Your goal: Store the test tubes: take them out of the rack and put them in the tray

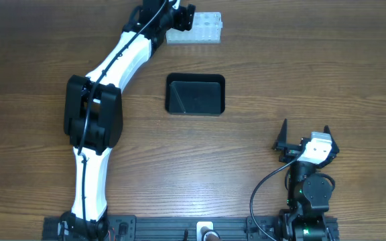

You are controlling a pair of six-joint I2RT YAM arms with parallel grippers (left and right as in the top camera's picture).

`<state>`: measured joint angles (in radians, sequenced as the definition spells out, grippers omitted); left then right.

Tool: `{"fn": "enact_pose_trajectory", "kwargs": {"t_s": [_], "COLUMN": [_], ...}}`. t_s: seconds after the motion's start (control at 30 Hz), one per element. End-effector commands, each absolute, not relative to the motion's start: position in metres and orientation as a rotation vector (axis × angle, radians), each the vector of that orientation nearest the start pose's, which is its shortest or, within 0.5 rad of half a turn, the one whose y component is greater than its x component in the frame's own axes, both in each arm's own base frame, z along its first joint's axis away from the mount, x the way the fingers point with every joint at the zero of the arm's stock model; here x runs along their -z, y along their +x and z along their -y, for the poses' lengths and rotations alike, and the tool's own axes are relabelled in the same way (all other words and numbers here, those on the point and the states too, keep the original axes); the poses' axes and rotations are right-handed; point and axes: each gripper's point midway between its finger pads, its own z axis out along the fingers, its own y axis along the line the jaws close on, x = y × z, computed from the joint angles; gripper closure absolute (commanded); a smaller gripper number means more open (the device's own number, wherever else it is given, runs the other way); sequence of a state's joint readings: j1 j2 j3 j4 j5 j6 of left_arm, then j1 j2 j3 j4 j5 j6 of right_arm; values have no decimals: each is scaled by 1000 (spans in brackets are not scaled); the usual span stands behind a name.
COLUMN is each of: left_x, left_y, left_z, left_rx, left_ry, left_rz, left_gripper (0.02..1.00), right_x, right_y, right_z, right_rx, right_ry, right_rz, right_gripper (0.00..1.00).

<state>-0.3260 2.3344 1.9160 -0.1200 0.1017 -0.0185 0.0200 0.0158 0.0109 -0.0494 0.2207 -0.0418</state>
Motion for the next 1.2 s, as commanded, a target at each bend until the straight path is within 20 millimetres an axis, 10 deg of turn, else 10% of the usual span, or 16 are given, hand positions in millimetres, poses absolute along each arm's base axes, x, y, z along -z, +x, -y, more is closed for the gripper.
{"fn": "enact_pose_trajectory", "kwargs": {"t_s": [0.03, 1.2], "left_x": [-118, -109], "left_y": [622, 620], "left_z": [234, 245], "left_rx": [316, 330], "left_ry": [414, 431], "left_rz": [-2091, -2089], "left_gripper": [226, 726], "right_x": [-163, -163], "right_y": [242, 242], "right_z": [37, 37], "right_rx": [212, 212], "right_ry": [135, 135], "right_rz": [-1619, -1619], "right_gripper": [7, 9]}}
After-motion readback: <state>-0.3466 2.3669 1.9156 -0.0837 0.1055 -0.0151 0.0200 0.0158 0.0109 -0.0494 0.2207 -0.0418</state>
